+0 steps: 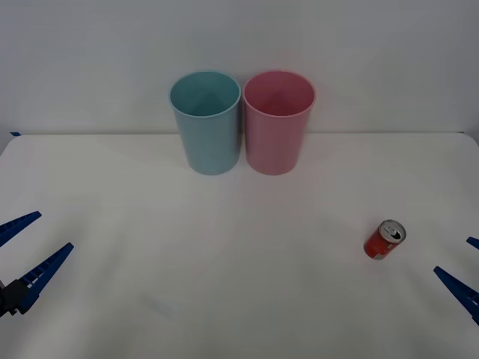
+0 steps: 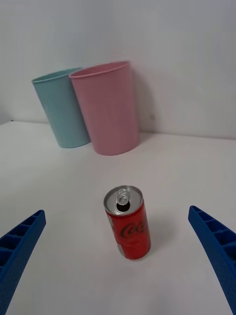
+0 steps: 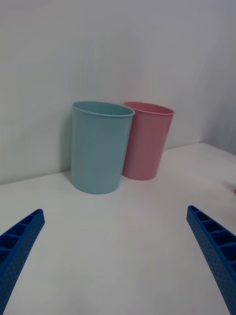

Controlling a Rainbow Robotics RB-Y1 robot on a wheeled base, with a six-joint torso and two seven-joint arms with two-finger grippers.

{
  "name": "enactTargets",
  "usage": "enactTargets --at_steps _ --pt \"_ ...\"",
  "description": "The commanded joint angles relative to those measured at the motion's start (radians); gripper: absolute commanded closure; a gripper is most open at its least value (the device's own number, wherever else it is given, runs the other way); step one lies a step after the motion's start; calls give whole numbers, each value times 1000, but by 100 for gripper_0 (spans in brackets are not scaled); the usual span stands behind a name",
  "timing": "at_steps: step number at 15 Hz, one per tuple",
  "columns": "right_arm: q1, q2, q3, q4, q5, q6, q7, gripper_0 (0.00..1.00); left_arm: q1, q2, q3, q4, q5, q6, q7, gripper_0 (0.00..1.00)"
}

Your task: Grasp the object on the table and drop it into the matching bin: aluminum can to the light blue bin, PET bottle to the pink bin.

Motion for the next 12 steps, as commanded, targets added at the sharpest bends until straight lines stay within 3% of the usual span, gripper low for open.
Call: enactTargets --at_steps 1,5,12 --pt "0 -5 12 41 26 1 29 0 0 0 0 0 0 0 0 0" --pt "-4 -5 22 89 47 13 150 0 0 0 0 0 0 0 0 0" --pt "-47 -2 105 201 13 27 172 0 0 0 0 0 0 0 0 0"
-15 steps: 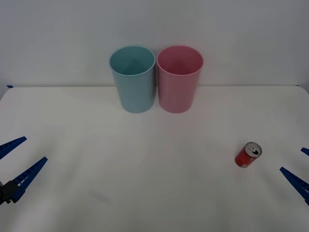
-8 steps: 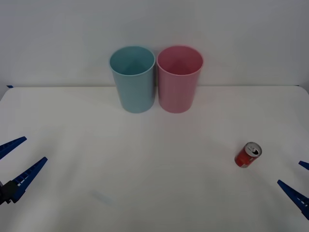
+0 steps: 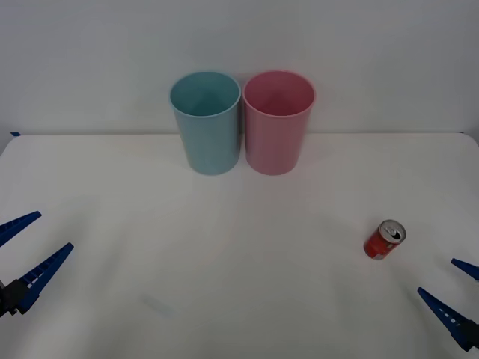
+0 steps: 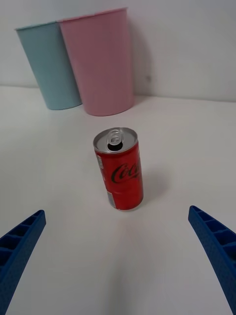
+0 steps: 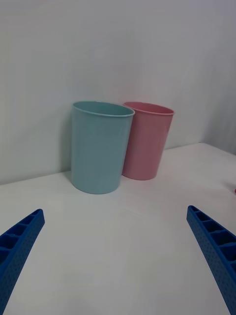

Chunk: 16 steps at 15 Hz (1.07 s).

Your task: Grasp the object on the table and drop it into the matching bin: aluminum can to the light blue bin, PET bottle to the pink bin.

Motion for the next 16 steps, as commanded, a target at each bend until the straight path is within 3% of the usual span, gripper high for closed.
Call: enactTargets --at_steps 1,11,16 --pt "-28 5 38 47 -23 6 9 0 0 0 0 0 0 0 0 0" --pt "-146 133 52 79 83 118 49 0 0 0 0 0 0 0 0 0" --pt "-184 154 97 79 89 207 64 0 0 0 0 0 0 0 0 0"
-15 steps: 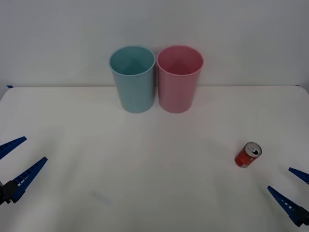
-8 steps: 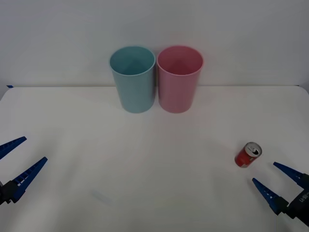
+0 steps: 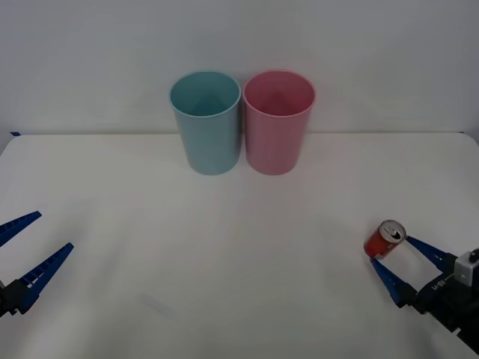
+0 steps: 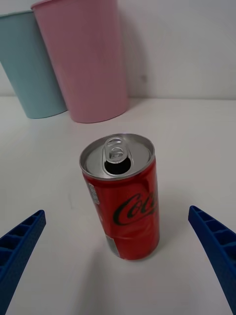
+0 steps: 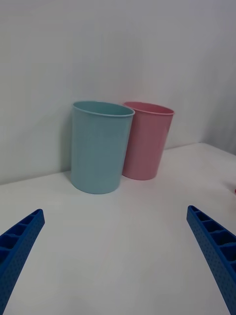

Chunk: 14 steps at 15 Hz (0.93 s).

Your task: Grasp the object on the table and drop it into the matching bin: aluminum can to the light blue bin, PET bottle to the pink bin.

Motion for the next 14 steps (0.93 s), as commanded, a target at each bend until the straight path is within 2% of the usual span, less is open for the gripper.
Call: enactTargets --at_steps 1,10,14 --pt "-23 7 30 0 2 57 11 0 0 0 0 0 0 0 0 0" --pt "-72 32 94 0 0 195 37 0 0 0 0 0 0 0 0 0" --pt "-73 38 102 0 0 216 42 0 0 0 0 0 0 0 0 0"
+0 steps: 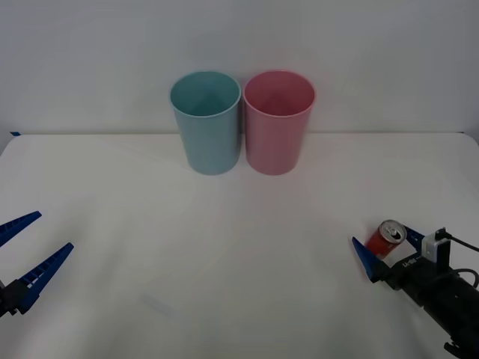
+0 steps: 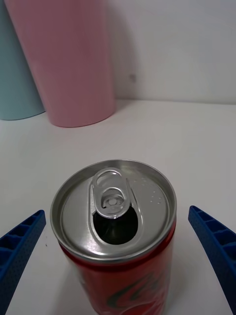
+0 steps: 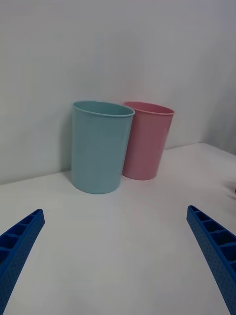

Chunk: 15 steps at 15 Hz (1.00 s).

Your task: Grasp the object on the table and drop it into the matching bin: aluminum can to the light blue bin, PET bottle to the pink bin.

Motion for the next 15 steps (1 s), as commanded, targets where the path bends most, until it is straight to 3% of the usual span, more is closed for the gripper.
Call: enactTargets --at_steps 1,2,3,4,15 --pt "-1 1 6 0 0 12 5 0 0 0 0 0 0 0 0 0" --pt "-1 1 7 0 -2 15 6 52 0 0 0 0 0 0 0 0" --pt "-1 1 7 0 -2 15 9 89 0 0 0 0 0 0 0 0" --pt "-1 1 7 0 -3 15 13 100 0 0 0 0 0 0 0 0" --pt "-1 -7 9 -12 -11 4 11 100 0 0 0 0 0 0 0 0"
